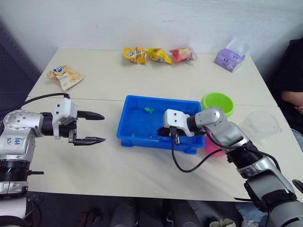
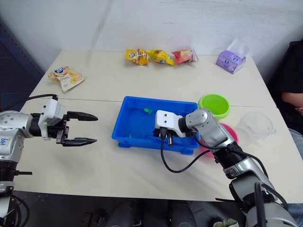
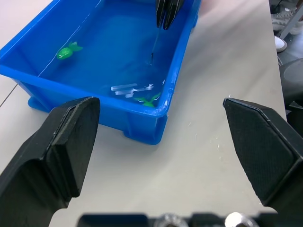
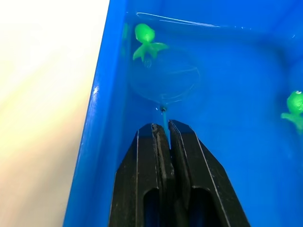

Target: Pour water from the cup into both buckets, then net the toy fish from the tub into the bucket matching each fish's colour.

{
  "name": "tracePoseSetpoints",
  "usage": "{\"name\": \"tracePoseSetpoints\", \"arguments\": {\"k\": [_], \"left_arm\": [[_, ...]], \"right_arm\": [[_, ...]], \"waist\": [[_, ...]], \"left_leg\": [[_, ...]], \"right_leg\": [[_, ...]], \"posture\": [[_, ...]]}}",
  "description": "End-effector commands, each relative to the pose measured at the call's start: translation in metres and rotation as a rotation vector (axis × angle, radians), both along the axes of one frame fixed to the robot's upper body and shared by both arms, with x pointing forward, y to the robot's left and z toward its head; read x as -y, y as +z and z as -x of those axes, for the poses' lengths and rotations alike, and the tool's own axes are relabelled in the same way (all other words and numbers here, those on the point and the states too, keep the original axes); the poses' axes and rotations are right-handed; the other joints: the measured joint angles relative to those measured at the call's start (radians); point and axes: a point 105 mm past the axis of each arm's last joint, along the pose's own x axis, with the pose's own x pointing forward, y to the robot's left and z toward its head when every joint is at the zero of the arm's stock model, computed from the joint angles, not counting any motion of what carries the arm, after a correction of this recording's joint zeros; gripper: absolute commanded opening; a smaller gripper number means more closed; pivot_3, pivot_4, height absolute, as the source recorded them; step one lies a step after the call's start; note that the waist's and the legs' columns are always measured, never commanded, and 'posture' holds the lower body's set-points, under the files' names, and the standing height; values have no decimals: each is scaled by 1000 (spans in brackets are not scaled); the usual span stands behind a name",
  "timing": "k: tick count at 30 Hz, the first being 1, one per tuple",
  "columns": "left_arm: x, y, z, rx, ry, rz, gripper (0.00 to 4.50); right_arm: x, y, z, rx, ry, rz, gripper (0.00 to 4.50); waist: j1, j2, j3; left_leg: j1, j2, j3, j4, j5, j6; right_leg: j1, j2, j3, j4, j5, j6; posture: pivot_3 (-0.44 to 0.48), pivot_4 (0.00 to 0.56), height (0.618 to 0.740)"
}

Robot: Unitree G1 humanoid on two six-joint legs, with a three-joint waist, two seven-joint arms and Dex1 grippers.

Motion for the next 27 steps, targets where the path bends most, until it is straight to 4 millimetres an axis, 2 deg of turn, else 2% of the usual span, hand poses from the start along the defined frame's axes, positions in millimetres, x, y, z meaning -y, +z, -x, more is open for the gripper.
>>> {"name": "tracePoseSetpoints", "arguments": {"k": [1, 8, 19, 23, 27], "left_arm": [[5, 10, 0, 48, -13, 17, 4485], [6, 9, -2, 52, -8, 30, 4485], [2, 11, -3, 58, 13, 55, 4485], [0, 10, -4, 59, 21, 58, 4485], [-4, 10, -6, 75, 35, 50, 4485]], "right_arm": [[-8, 22, 4, -13, 8, -125, 0], [-1, 25, 1, -64, -43, -186, 0], [17, 38, 0, -29, -72, -221, 0], [22, 32, 2, -29, -72, -206, 0], [22, 32, -5, 44, -91, -172, 0]], "waist": [[0, 0, 0], [2, 0, 0], [2, 0, 0], [2, 0, 0], [0, 0, 0]], "left_leg": [[0, 0, 0, 0, 0, 0], [0, 0, 0, 0, 0, 0], [0, 0, 0, 0, 0, 0], [0, 0, 0, 0, 0, 0], [0, 0, 0, 0, 0, 0]], "right_leg": [[0, 0, 0, 0, 0, 0], [0, 0, 0, 0, 0, 0], [0, 0, 0, 0, 0, 0], [0, 0, 0, 0, 0, 0], [0, 0, 0, 0, 0, 0]], "posture": [[0, 150, 740], [0, 150, 740], [0, 150, 740], [0, 150, 740], [0, 150, 740]]}}
